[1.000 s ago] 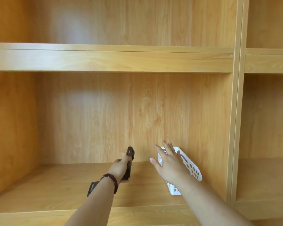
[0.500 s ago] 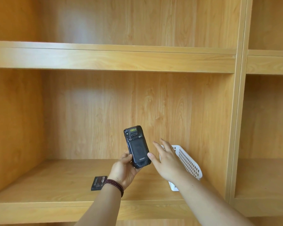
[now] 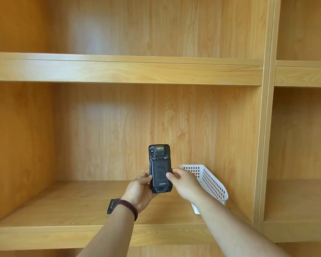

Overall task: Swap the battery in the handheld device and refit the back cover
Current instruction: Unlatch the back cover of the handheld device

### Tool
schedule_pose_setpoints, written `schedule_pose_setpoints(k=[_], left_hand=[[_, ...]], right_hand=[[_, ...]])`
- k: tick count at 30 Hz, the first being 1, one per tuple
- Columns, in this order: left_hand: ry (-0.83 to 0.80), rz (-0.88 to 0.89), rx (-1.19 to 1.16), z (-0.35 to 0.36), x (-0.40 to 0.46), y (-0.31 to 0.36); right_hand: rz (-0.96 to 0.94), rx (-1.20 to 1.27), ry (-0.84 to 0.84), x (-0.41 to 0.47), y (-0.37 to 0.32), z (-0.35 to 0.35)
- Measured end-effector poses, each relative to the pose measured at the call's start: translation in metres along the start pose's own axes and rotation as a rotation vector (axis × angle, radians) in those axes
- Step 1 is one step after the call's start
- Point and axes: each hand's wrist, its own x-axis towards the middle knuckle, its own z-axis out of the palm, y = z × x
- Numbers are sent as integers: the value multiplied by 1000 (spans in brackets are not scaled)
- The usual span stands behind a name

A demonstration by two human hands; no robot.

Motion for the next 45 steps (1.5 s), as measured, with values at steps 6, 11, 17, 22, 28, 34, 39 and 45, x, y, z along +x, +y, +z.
schedule_pose_setpoints(k=[6, 11, 17, 22, 28, 34, 39, 45], left_hand=[[-32, 0, 39, -6, -4, -1], [3, 15, 236, -8, -2, 5], [106, 162, 479, 12, 14, 48], [60, 170, 849, 27, 14, 68], [86, 219, 906, 22, 18, 64], [67, 232, 974, 20, 17, 62], [80, 414, 1321, 12, 16, 75], [-61, 693, 1813, -1, 15, 80]], right_hand=[[78, 247, -25, 0, 5, 9], [108, 411, -22, 2, 9, 17], [106, 384, -2, 0, 11, 18], [105, 405, -18, -3, 16, 21], [69, 476, -47, -4, 12, 19], [85, 631, -68, 3, 3, 25], [112, 688, -64, 4, 5, 30], [117, 682, -64, 2, 7, 30]])
